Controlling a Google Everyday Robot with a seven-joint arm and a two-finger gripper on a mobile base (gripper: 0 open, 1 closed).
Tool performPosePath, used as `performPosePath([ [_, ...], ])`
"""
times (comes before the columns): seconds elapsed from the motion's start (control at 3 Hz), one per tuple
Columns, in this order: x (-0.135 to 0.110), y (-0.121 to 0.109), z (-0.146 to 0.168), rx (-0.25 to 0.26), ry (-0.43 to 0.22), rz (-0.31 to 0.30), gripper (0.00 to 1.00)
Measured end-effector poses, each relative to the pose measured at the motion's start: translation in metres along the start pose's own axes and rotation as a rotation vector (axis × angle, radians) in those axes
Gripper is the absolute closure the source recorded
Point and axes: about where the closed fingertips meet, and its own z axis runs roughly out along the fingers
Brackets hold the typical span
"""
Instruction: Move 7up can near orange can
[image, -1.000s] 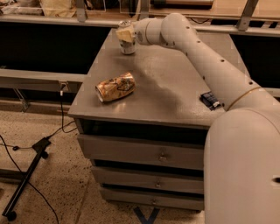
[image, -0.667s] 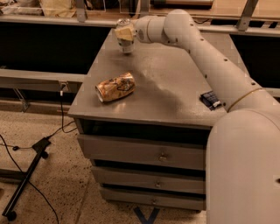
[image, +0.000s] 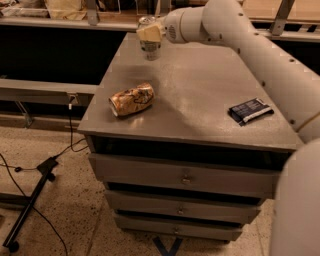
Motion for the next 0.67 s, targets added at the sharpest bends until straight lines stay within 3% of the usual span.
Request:
performPosePath([
  [0.33,0.005,0.006,-0.034,0.023,0.041,0.022,1.0],
  [0.67,0.019,0.011,-0.065,0.014,0.085,0.064,1.0],
])
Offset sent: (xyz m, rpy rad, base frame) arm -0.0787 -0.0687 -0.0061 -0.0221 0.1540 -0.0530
